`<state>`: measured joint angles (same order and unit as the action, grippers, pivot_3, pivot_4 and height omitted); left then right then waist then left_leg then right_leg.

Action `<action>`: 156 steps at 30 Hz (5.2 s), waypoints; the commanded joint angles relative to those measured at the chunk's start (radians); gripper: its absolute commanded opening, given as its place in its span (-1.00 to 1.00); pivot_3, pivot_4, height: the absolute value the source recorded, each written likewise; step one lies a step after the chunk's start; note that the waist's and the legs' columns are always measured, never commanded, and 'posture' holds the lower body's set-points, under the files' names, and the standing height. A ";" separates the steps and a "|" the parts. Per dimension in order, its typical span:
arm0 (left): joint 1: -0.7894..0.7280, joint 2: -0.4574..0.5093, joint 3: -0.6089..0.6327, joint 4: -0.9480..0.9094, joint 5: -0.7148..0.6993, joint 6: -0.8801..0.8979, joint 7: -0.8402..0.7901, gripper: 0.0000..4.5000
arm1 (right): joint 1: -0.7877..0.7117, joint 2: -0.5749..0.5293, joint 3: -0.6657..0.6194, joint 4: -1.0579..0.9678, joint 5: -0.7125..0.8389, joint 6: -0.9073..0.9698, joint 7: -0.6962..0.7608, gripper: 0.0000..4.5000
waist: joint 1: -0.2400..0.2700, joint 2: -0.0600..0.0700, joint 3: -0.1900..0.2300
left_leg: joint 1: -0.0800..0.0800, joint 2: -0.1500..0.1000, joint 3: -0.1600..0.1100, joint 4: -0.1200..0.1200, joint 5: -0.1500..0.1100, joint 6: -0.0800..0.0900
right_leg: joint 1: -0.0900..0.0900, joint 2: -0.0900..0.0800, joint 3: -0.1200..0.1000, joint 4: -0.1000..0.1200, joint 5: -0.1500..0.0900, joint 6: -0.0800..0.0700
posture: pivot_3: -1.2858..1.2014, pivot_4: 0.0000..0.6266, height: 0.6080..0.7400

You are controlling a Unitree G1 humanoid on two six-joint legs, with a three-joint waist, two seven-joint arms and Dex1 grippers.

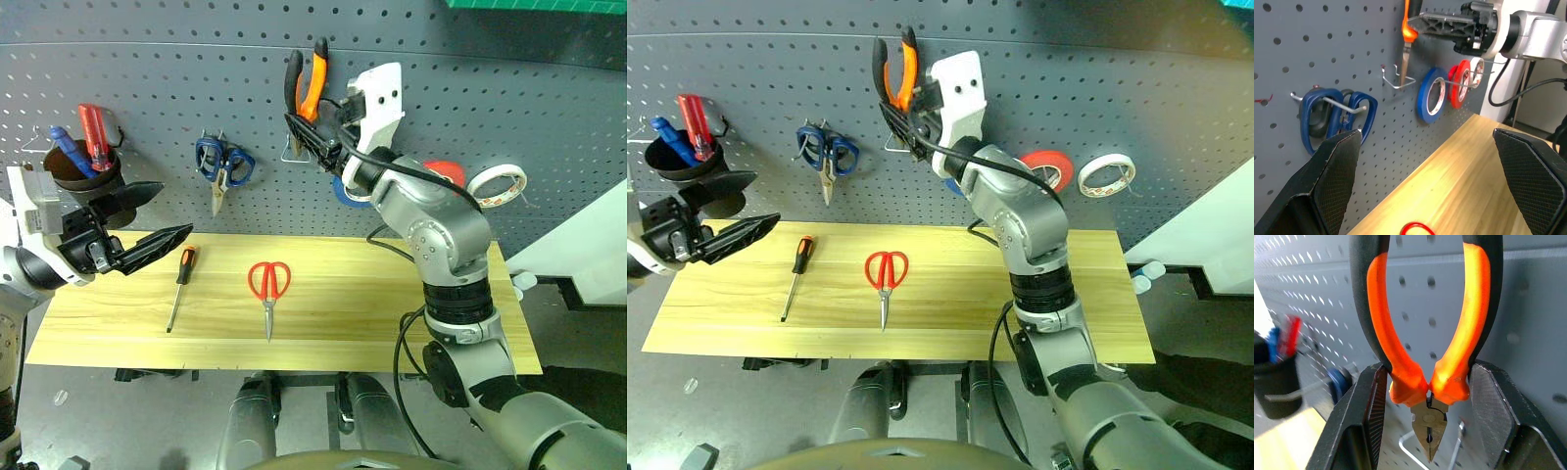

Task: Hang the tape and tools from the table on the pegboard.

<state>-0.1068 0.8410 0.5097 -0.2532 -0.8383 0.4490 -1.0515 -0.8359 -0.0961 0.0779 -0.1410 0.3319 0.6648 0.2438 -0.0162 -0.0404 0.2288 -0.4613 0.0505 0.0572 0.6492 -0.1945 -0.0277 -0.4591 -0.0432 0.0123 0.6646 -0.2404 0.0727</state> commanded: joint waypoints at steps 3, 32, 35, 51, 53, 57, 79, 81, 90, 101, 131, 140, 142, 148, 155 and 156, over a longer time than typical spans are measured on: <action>-0.022 0.005 -0.004 0.007 0.013 -0.021 -0.018 1.00 | -0.016 0.024 0.007 -0.017 -0.018 -0.002 -0.016 -0.01 | 0.000 0.000 -0.005 | 0.000 0.000 0.000 0.000 0.000 0.000 | 0.000 0.000 0.000 0.000 0.000 0.000 | 0.06 -0.64 0.74; 0.014 -0.056 -0.050 0.008 0.108 -0.018 0.075 1.00 | -0.056 -0.171 -0.187 -0.104 0.286 0.203 0.266 0.99 | 0.000 -0.001 -0.026 | 0.002 0.000 0.000 0.001 0.002 0.002 | 0.003 0.000 0.000 0.000 0.002 0.000 | 0.05 -0.62 0.74; 0.033 -0.069 -0.056 -0.011 0.117 0.000 0.111 1.00 | -0.039 -0.242 -0.149 -0.145 0.318 0.243 0.331 0.99 | -0.001 -0.001 -0.026 | 0.002 0.000 0.000 0.001 0.002 0.002 | 0.003 0.000 0.000 0.000 0.002 0.000 | 0.06 -0.61 0.74; 0.127 -0.202 -0.236 -0.157 0.184 0.195 0.439 1.00 | 0.165 -0.581 0.101 -0.154 0.296 0.139 0.840 0.99 | 0.002 -0.001 -0.026 | 0.019 0.002 0.000 -0.001 0.002 0.002 | 0.019 -0.004 0.001 -0.005 0.001 -0.003 | 0.06 -0.51 0.74; 0.117 -0.217 -0.271 -0.170 0.202 0.240 0.499 1.00 | 0.188 -0.588 0.121 -0.147 0.281 0.110 0.875 0.99 | 0.003 -0.001 -0.026 | 0.019 0.003 -0.003 -0.002 0.001 0.000 | 0.019 -0.004 0.001 -0.008 0.003 -0.006 | 0.06 -0.49 0.74; 0.081 -0.263 -0.346 -0.181 0.256 0.330 0.627 1.00 | 0.231 -0.598 0.169 -0.116 0.223 0.040 0.927 0.99 | 0.005 0.000 -0.026 | 0.018 0.003 -0.003 -0.002 0.001 0.001 | 0.019 -0.004 0.002 -0.008 0.003 -0.006 | 0.07 -0.43 0.74; -0.075 -0.769 -0.447 -0.169 0.477 0.870 1.205 1.00 | 0.167 -0.577 0.236 0.348 -0.068 -0.322 1.129 0.99 | 0.005 0.004 0.026 | 0.017 0.001 -0.006 -0.003 0.003 0.004 | 0.019 -0.004 0.002 -0.011 0.003 -0.006 | 0.05 -0.02 0.74; -0.082 -0.788 -0.457 -0.156 0.496 0.905 1.220 1.00 | 0.155 -0.565 0.239 0.384 -0.085 -0.344 1.140 0.99 | 0.006 0.004 0.036 | 0.017 0.001 -0.006 -0.003 0.003 0.004 | 0.019 -0.004 0.002 -0.011 0.003 -0.006 | 0.05 0.02 0.74; -0.106 -0.874 -0.438 -0.135 0.554 0.960 1.234 1.00 | 0.147 -0.503 0.206 0.445 -0.115 -0.377 1.133 0.99 | 0.006 0.006 0.081 | 0.012 0.001 -0.007 -0.003 0.002 0.005 | 0.016 -0.005 0.002 -0.013 0.003 -0.005 | 0.05 0.16 0.74; -0.142 -0.891 -0.441 -0.056 0.610 0.930 1.207 1.00 | 0.205 -0.513 0.177 0.377 -0.129 -0.390 1.059 0.99 | 0.003 0.007 0.105 | 0.007 0.000 -0.008 -0.003 0.002 0.005 | 0.014 -0.006 0.001 -0.015 0.002 -0.005 | 0.01 0.19 0.74; -0.134 -0.886 -0.380 0.000 0.667 0.953 1.164 -0.99 | 0.255 -0.529 0.142 0.325 -0.126 -0.347 0.996 1.00 | 0.001 0.011 0.108 | -0.002 -0.001 -0.008 -0.007 0.002 0.006 | 0.004 -0.008 0.001 -0.018 0.002 -0.004 | -0.01 0.18 0.74; -0.150 -0.856 -0.399 0.011 0.680 0.938 1.140 -0.99 | 0.232 -0.521 0.127 0.352 -0.118 -0.346 0.990 1.00 | 0.001 0.011 0.108 | -0.002 -0.001 -0.008 -0.007 0.001 0.006 | 0.003 -0.008 0.001 -0.018 0.002 -0.004 | -0.01 0.13 0.74; -0.160 -0.842 -0.422 -0.007 0.665 0.952 1.112 -0.99 | 0.227 -0.520 0.124 0.362 -0.120 -0.351 0.990 1.00 | 0.002 0.011 0.108 | -0.002 -0.001 -0.008 -0.007 0.001 0.006 | 0.003 -0.007 0.001 -0.018 0.002 -0.004 | -0.01 0.12 0.74; -0.185 -0.816 -0.446 -0.074 0.678 1.001 1.107 -0.74 | 0.217 -0.518 0.119 0.379 -0.124 -0.363 0.988 1.00 | 0.002 0.011 0.108 | -0.007 -0.001 -0.008 -0.007 0.002 0.006 | -0.002 -0.007 0.001 -0.018 0.002 -0.004 | 0.00 0.08 0.74; -0.233 -0.862 -0.426 -0.124 0.686 1.059 1.114 0.27 | 0.205 -0.510 0.121 0.399 -0.130 -0.382 0.983 1.00 | 0.001 0.011 0.108 | -0.013 -0.001 -0.009 -0.005 0.002 0.006 | -0.006 -0.005 -0.001 -0.018 0.004 -0.001 | 0.00 0.04 0.74; -0.241 -0.874 -0.422 -0.130 0.684 1.068 1.114 0.42 | 0.204 -0.510 0.121 0.401 -0.129 -0.384 0.982 1.00 | 0.001 0.011 0.108 | -0.013 -0.001 -0.009 -0.005 0.002 0.006 | -0.006 -0.004 -0.001 -0.018 0.004 0.000 | 0.00 0.04 0.74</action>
<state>-0.3369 -0.0161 0.0796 -0.3395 -0.1598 1.5017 0.0613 -0.6166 -0.6076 0.2246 0.2647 0.1992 0.2978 1.2243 -0.0150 -0.0296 0.3365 -0.4748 0.0494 0.0485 0.6451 -0.1929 -0.0218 -0.4652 -0.0473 0.0114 0.6464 -0.2358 0.0737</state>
